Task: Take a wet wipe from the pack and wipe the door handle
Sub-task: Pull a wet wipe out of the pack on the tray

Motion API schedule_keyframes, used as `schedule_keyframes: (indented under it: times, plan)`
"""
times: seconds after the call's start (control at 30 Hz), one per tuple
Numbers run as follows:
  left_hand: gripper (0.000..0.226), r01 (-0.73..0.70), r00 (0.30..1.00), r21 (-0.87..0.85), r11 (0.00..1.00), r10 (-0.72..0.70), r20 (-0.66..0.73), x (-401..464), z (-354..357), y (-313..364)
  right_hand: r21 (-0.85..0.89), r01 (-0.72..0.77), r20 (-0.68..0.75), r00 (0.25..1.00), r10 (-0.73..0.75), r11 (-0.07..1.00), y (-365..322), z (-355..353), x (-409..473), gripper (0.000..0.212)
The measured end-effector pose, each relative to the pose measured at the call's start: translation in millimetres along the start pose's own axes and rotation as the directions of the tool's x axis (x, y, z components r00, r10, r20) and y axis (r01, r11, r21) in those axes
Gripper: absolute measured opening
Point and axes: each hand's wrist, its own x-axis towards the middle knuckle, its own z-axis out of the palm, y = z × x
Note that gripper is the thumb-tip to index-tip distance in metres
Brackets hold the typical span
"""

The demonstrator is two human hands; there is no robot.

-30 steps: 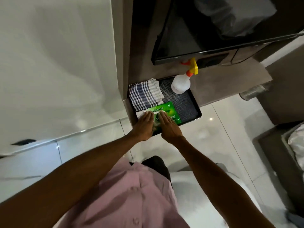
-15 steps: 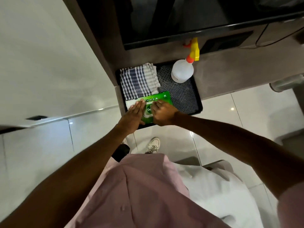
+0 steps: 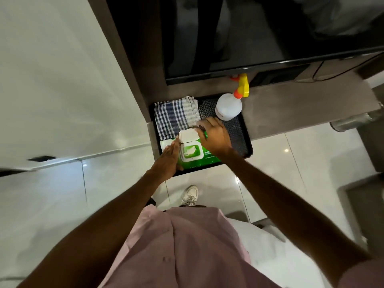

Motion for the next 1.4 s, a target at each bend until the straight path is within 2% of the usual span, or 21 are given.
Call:
schedule_keyframes:
  times: [0.07, 0.17, 0.23, 0.37, 0.47, 0.53, 0.6, 0.67, 0.73, 0.83, 0.9, 1.0, 1.07, 1.2, 1.3, 1.37, 1.4]
  plan:
    - [0.114, 0.003, 1.000, -0.025, 1.000, -0.003, 0.000, 0, -1, 1, 0.029, -0.047, -0.010, 0.999, 0.047, 0.998, -7, 2, -22, 0.007]
    - [0.117, -0.006, 1.000, -0.027, 1.000, 0.006, -0.014, -2, -1, 1, 0.061, -0.074, 0.317, 0.947, 0.051, 0.995, -17, 2, -42, 0.019]
    - [0.118, -0.001, 1.000, -0.031, 1.000, 0.001, -0.011, -3, -1, 3, 0.038, 0.010, 0.410, 0.912, -0.025, 0.999, -21, 3, -50, 0.025]
    - [0.119, 0.003, 1.000, -0.023, 1.000, -0.003, -0.008, -5, -4, 5, -0.031, 0.043, 0.443, 0.896, -0.025, 0.999, -31, 3, -53, 0.031]
    - [0.121, -0.013, 1.000, -0.013, 1.000, 0.013, -0.013, -5, -7, 6, -0.082, 0.008, 0.538, 0.842, 0.037, 0.997, -30, 6, -45, 0.030]
    - [0.122, -0.030, 0.999, -0.009, 1.000, 0.030, -0.022, -6, -9, 8, -0.053, -0.067, 0.533, 0.842, 0.085, 0.996, -30, 7, -42, 0.027]
    - [0.122, -0.042, 0.999, -0.035, 0.998, 0.041, -0.029, -8, -12, 8, 0.095, -0.239, 0.432, 0.884, 0.176, 0.966, -33, 5, -45, 0.020]
    - [0.117, -0.042, 0.998, -0.075, 0.996, 0.038, -0.049, -10, -13, 8, 0.269, -0.432, 0.312, 0.884, 0.347, 0.860, -37, 0, -51, 0.017]
    - [0.109, -0.042, 0.998, -0.093, 0.995, 0.036, -0.060, -11, -13, 8, 0.394, -0.569, 0.232, 0.822, 0.521, 0.722, -36, -4, -59, 0.019]
    - [0.094, -0.081, 0.996, -0.132, 0.988, 0.076, -0.038, -11, -14, 3, 0.638, -0.599, 0.185, 0.730, 0.658, 0.484, -28, -11, -71, 0.018]
    - [0.080, -0.131, 0.991, -0.052, 0.990, 0.130, -0.011, -11, -14, 1, 0.747, -0.568, 0.191, 0.682, 0.706, 0.346, -23, -15, -78, 0.012]
    - [0.064, -0.164, 0.986, 0.255, 0.953, 0.151, 0.071, -10, -8, 3, 0.786, -0.576, 0.255, 0.631, 0.733, 0.223, -16, -17, -82, 0.007]
    - [0.059, -0.156, 0.987, 0.421, 0.893, 0.127, 0.097, -9, -6, 5, 0.776, -0.601, 0.305, 0.623, 0.720, 0.192, -15, -16, -82, 0.008]
    - [0.062, -0.079, 0.991, 0.522, 0.849, 0.012, 0.130, -3, -11, 22, 0.765, -0.623, 0.370, 0.632, 0.681, 0.162, -15, -16, -83, 0.017]
    - [0.074, -0.019, 0.983, 0.590, 0.807, -0.092, 0.156, 0, -31, 53, 0.792, -0.610, 0.450, 0.601, 0.660, 0.016, -26, -23, -76, 0.016]
    - [0.069, 0.029, 0.983, 0.551, 0.834, -0.123, 0.134, 0, -56, 72, 0.801, -0.598, 0.474, 0.611, 0.634, -0.023, -33, -32, -58, 0.007]
    - [0.060, 0.056, 0.991, 0.469, 0.881, -0.106, 0.082, -3, -69, 79, 0.802, -0.596, 0.484, 0.620, 0.618, -0.030, -37, -37, -49, 0.007]
